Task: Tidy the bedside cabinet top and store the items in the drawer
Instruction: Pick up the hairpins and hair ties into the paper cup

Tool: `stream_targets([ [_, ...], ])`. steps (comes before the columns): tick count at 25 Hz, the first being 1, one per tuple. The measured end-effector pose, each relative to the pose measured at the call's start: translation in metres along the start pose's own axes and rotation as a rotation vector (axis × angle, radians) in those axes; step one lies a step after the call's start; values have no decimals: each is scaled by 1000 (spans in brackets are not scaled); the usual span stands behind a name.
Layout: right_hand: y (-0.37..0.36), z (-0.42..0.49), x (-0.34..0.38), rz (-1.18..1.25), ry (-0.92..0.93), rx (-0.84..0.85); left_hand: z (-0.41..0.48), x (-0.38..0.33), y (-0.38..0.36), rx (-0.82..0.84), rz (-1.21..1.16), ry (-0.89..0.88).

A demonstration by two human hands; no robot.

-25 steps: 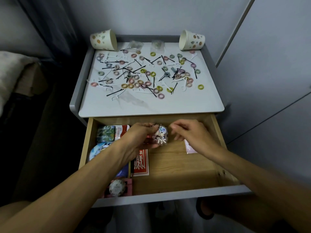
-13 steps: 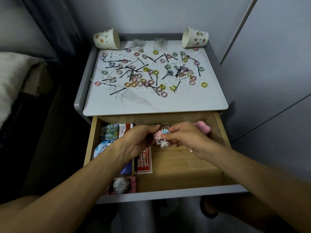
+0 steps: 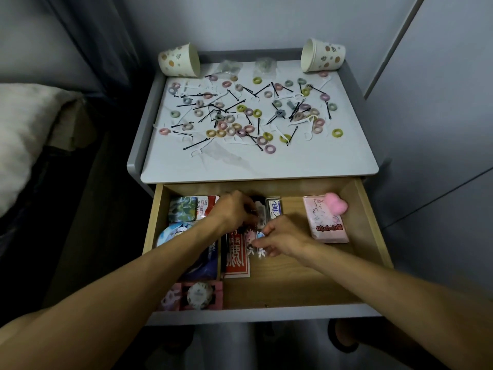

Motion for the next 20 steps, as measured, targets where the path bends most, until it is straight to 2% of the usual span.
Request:
stream_targets([
  [6, 5, 5, -12, -106, -32, -22, 9, 0, -14, 45, 145, -44],
  [12, 8, 6, -11, -224, 24, -65, 14, 2, -19, -19, 191, -76],
  [20, 16, 4, -9, -262, 109, -135, 16, 1, -25, -84, 242, -110],
])
Point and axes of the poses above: each hand's wrist, its own z-axis towards the middle knuckle, its own y-axis out of the back of the hand, x = y × z, the point moved 7 cm from there along z, towards the middle knuckle, and after that the axes turned 11 degrees about y, right-handed, at the moved point
